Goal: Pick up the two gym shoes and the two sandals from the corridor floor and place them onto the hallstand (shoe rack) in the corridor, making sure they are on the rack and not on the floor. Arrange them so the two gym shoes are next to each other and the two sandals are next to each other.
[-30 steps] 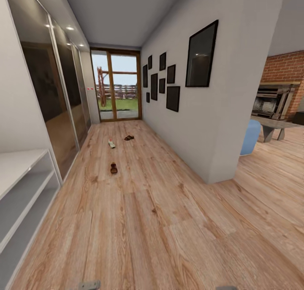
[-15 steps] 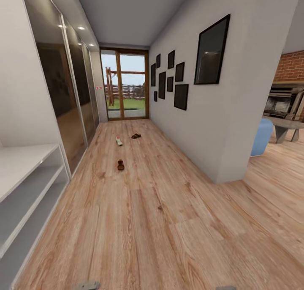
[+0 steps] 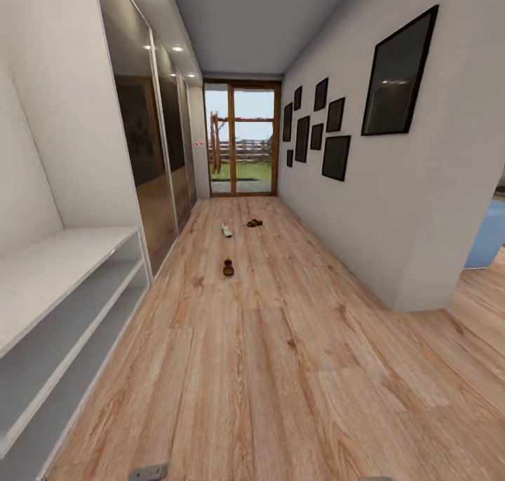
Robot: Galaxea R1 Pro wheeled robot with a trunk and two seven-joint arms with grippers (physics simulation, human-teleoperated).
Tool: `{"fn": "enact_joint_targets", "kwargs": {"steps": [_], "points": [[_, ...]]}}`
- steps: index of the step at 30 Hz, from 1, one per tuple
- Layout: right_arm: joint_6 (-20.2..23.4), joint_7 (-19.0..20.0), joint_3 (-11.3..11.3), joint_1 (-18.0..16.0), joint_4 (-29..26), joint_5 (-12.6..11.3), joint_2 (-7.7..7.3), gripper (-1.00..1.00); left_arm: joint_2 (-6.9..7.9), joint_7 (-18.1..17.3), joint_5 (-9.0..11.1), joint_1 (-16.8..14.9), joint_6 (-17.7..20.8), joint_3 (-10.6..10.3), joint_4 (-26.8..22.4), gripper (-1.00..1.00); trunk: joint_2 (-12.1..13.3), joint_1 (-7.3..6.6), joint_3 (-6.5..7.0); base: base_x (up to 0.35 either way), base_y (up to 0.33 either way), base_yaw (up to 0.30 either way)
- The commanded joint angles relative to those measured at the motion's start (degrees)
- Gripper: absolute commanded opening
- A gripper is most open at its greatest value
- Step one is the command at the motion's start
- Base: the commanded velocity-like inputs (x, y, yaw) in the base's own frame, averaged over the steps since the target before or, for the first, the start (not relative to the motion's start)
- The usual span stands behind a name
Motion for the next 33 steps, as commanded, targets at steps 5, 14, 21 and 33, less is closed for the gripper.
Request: {"fn": "enact_joint_targets", "kwargs": {"steps": [5,14,21,33], "points": [[-0.3,-0.3,0.0,-0.1,0.2,0.5,-0.02,1.0,-0.01,0.1,0.3,0.0,-0.1,0.0,0.0,1.0,-2.0,1.09,-0.96,0.0,0.0,0.299],[-0.3,-0.3,0.0,-0.1,0.2,0.5,-0.05,1.0,-0.01,0.0,0.3,0.0,-0.1,0.0,0.0,1.0,-2.4,1.31,-1.14,0.0,0.0,0.205],[-0.4,-0.3,0.0,-0.1,0.2,0.5,-0.02,1.0,-0.01,0.1,0.3,0.0,-0.1,-0.1,0.0,1.0,-2.4,1.31,-1.14,0.014,0.0,0.043],[-0.4,-0.2,0.0,-0.1,0.2,0.5,-0.03,1.0,-0.06,0.0,0.3,0.0,-0.1,-0.1,0.1,1.0,-3.2,1.75,-1.5,0.048,0.0,0.005]]}}
